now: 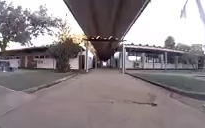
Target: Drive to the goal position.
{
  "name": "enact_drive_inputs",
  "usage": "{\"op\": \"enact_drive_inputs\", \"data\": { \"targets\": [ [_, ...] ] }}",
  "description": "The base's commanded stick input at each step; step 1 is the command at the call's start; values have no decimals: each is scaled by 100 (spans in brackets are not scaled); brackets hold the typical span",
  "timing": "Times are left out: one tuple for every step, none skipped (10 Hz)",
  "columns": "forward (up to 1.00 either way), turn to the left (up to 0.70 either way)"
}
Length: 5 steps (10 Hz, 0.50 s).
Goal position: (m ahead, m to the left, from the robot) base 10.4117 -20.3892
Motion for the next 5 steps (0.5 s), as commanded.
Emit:
{"op": "enact_drive_inputs", "data": {
  "targets": [
    [70,0],
    [70,0],
    [70,0],
    [70,0],
    [70,0]
  ]
}}
